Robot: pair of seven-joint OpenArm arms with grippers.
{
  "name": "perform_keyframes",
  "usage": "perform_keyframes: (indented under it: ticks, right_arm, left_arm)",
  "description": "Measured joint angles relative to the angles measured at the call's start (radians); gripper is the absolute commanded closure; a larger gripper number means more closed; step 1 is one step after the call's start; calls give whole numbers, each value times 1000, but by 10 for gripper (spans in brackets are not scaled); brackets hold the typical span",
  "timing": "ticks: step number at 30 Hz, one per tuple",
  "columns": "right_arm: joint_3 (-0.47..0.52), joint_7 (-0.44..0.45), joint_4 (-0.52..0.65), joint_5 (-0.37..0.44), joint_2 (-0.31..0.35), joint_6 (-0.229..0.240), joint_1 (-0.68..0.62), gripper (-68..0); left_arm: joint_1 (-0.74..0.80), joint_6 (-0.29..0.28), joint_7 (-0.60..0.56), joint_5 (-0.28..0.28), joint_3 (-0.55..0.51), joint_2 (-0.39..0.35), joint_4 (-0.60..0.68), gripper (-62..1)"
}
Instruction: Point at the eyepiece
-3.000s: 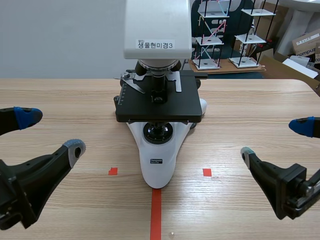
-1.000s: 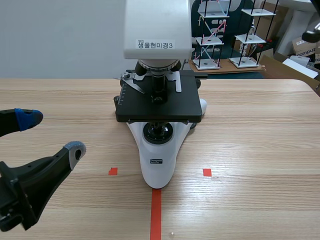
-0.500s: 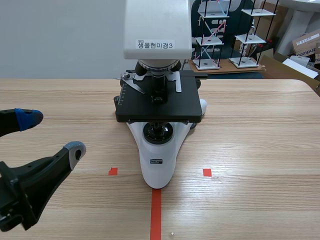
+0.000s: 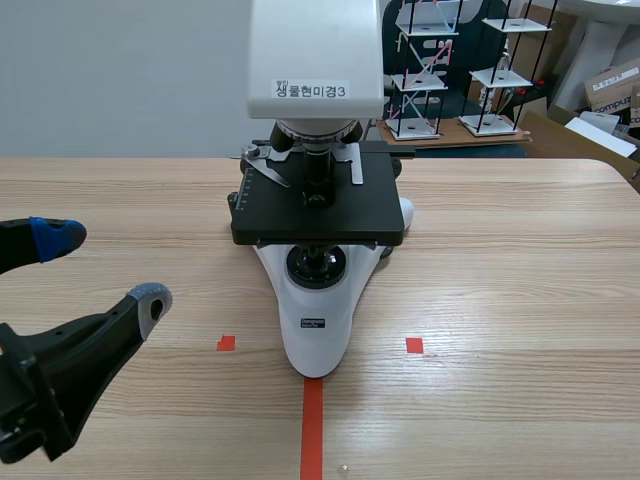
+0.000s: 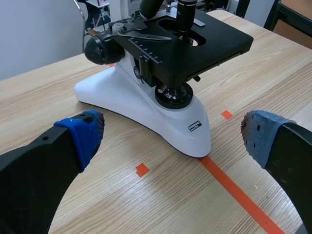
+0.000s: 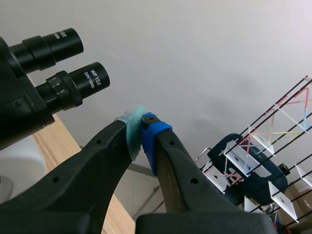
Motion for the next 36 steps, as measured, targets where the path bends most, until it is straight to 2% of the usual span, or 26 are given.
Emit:
perform_keyframes:
  ticks: [9,13,36]
  right_arm:
    - [0,0,-2,0,-3,1,2,-10]
    - [0,1,-2,0,-3,26,0,-10]
    - [0,1,-2,0,-3,26,-1,-10]
  left_arm:
    - [0,0,0,0,0,0,0,-594]
    - [0,0,0,0,0,0,0,-594]
    - [0,0,0,0,0,0,0,-594]
